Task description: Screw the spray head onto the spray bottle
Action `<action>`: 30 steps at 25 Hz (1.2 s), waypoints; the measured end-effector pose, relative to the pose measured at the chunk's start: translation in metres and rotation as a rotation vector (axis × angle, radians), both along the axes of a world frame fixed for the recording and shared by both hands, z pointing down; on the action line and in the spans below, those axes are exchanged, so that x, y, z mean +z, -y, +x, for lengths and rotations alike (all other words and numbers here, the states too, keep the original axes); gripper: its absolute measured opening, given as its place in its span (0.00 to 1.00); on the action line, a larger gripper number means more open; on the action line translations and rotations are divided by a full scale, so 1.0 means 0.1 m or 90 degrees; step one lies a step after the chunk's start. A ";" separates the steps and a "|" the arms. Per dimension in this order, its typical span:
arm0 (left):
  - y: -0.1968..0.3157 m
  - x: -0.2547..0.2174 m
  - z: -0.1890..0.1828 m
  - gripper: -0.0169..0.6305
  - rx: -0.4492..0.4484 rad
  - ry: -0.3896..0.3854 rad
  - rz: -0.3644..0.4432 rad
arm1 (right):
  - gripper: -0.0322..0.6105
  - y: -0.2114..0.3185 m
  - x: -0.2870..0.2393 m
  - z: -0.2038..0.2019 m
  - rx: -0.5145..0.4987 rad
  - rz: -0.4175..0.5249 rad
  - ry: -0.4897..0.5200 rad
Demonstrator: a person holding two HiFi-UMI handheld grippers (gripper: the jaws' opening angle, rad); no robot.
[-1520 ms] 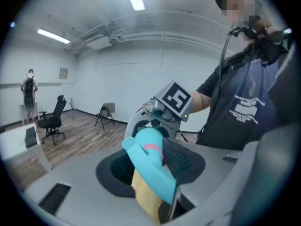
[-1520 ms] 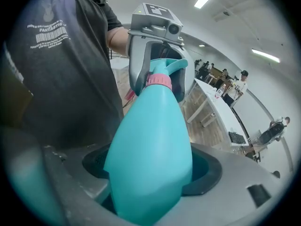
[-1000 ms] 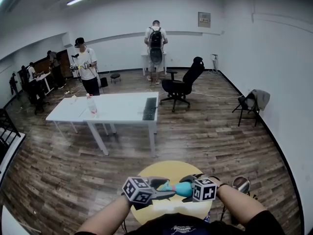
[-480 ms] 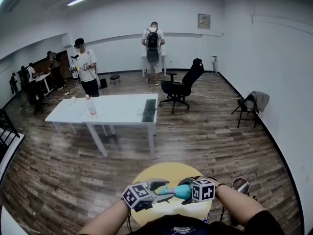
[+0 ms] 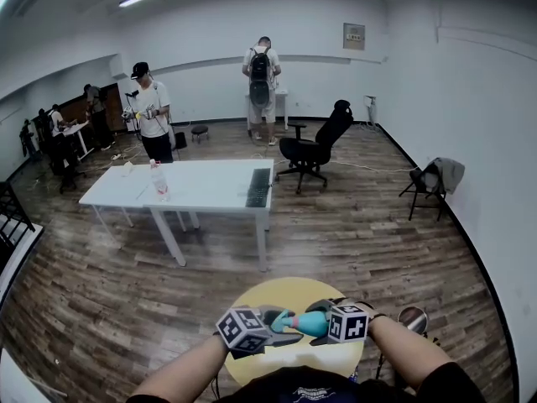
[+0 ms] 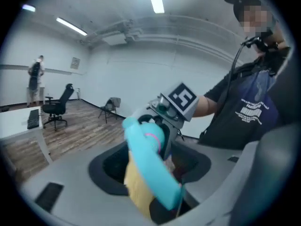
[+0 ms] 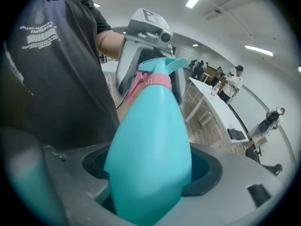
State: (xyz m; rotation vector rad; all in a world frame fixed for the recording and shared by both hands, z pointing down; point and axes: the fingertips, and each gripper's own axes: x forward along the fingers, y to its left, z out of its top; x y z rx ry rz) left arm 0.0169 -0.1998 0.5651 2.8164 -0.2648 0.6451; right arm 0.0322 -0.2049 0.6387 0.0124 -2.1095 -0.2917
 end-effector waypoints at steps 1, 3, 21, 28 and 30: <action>-0.03 0.08 0.06 0.45 0.028 0.037 0.030 | 0.69 0.00 0.03 -0.03 -0.009 0.003 -0.013; -0.08 0.18 0.07 0.35 0.068 0.103 0.096 | 0.69 -0.06 0.09 -0.04 -0.014 -0.021 -0.017; 0.57 -0.45 -0.95 0.52 -0.223 -0.232 -0.115 | 0.68 0.14 0.13 0.54 0.104 -0.059 0.012; -0.10 0.15 0.10 0.34 0.051 0.045 0.053 | 0.68 -0.10 0.09 0.03 -0.017 -0.018 -0.030; -0.19 0.20 0.14 0.33 0.085 0.087 0.091 | 0.68 -0.20 0.15 0.07 -0.024 -0.049 -0.026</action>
